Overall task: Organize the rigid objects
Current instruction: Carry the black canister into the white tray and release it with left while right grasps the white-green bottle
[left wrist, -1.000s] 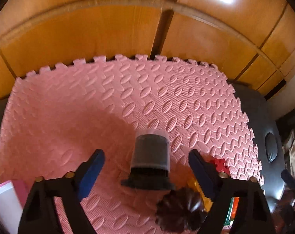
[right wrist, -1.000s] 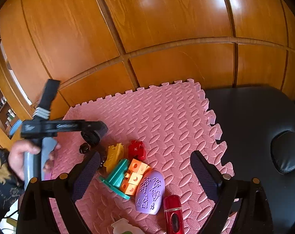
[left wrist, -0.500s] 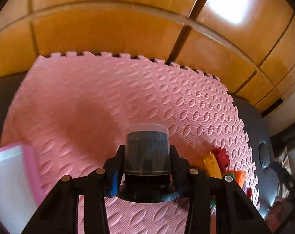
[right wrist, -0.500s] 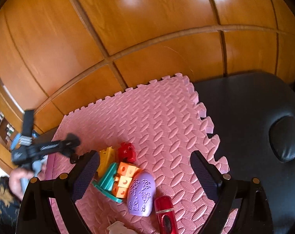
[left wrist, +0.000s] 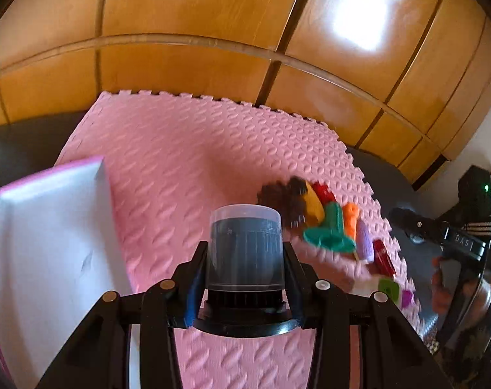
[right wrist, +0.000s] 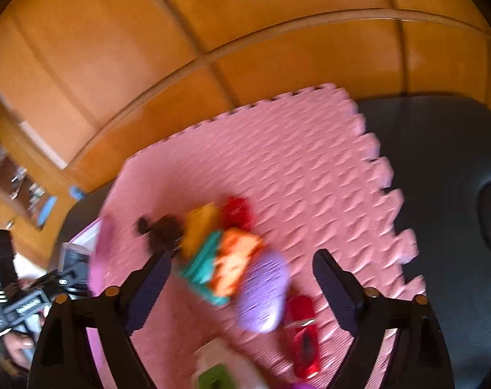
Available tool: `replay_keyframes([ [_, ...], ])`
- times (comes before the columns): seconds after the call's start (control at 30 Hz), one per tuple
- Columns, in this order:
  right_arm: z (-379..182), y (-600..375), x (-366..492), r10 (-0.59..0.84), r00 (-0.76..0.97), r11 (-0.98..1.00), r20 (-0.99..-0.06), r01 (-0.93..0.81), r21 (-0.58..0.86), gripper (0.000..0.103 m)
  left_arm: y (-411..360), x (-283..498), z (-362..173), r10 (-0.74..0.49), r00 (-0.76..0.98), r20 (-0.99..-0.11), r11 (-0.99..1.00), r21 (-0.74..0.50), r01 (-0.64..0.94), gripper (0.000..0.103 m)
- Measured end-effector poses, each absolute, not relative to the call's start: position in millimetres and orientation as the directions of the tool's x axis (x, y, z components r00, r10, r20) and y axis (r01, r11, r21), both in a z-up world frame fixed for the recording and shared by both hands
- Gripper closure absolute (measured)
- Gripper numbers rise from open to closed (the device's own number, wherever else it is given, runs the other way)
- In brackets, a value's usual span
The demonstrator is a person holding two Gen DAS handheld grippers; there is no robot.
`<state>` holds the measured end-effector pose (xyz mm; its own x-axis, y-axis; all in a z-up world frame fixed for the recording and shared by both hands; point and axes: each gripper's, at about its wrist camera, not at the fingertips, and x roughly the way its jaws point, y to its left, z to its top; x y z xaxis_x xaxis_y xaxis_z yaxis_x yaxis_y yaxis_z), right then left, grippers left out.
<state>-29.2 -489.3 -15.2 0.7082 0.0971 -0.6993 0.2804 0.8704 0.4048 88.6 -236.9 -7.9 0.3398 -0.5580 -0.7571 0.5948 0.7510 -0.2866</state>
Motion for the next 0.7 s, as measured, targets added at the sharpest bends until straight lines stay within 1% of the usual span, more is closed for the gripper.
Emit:
replay_keyframes([
  [0.13,-13,-457,-34,0.137,0.638,0.925,-0.758,0.190,0.327,0.014,-214,75,-10,-0.568,0.332,-0.753,0.753,-0.312,0.579,0.060],
  [0.2,-19,-440,-36,0.112,0.571,0.960,-0.813,0.149,0.237,0.014,-201,68,-10,-0.565,0.347,-0.749,0.759,-0.306,0.575,0.060],
  [0.37,-45,-418,-38,0.020,0.408,0.992,-0.913,0.109,0.070,0.014,-170,60,-14,-0.554,0.369,-0.746,0.773,-0.296,0.562,0.060],
  [0.4,-55,-415,-38,-0.018,0.369,0.994,-0.929,0.107,0.023,0.022,-163,60,-16,-0.548,0.375,-0.747,0.779,-0.294,0.554,0.060],
  [0.43,-60,-411,-38,-0.038,0.350,0.995,-0.936,0.105,-0.002,0.043,-157,60,-17,-0.542,0.380,-0.749,0.785,-0.291,0.546,0.060],
  [0.47,-65,-406,-38,-0.060,0.344,0.994,-0.937,0.101,-0.027,0.047,-150,60,-19,-0.534,0.388,-0.751,0.794,-0.288,0.536,0.060],
  [0.5,-68,-401,-38,-0.071,0.350,0.994,-0.934,0.101,-0.038,0.051,-139,61,-21,-0.523,0.401,-0.752,0.807,-0.285,0.517,0.060],
  [0.53,-68,-397,-39,-0.081,0.362,0.994,-0.929,0.098,-0.048,0.051,-131,63,-21,-0.518,0.408,-0.752,0.814,-0.286,0.506,0.060],
  [0.63,-68,-387,-40,-0.042,0.394,0.995,-0.918,0.095,-0.005,0.051,-104,72,-25,-0.487,0.440,-0.754,0.848,-0.288,0.445,0.060],
  [0.7,-67,-381,-40,-0.059,0.411,0.995,-0.910,0.102,-0.018,0.051,-83,83,-27,-0.460,0.467,-0.755,0.873,-0.289,0.392,0.060],
])
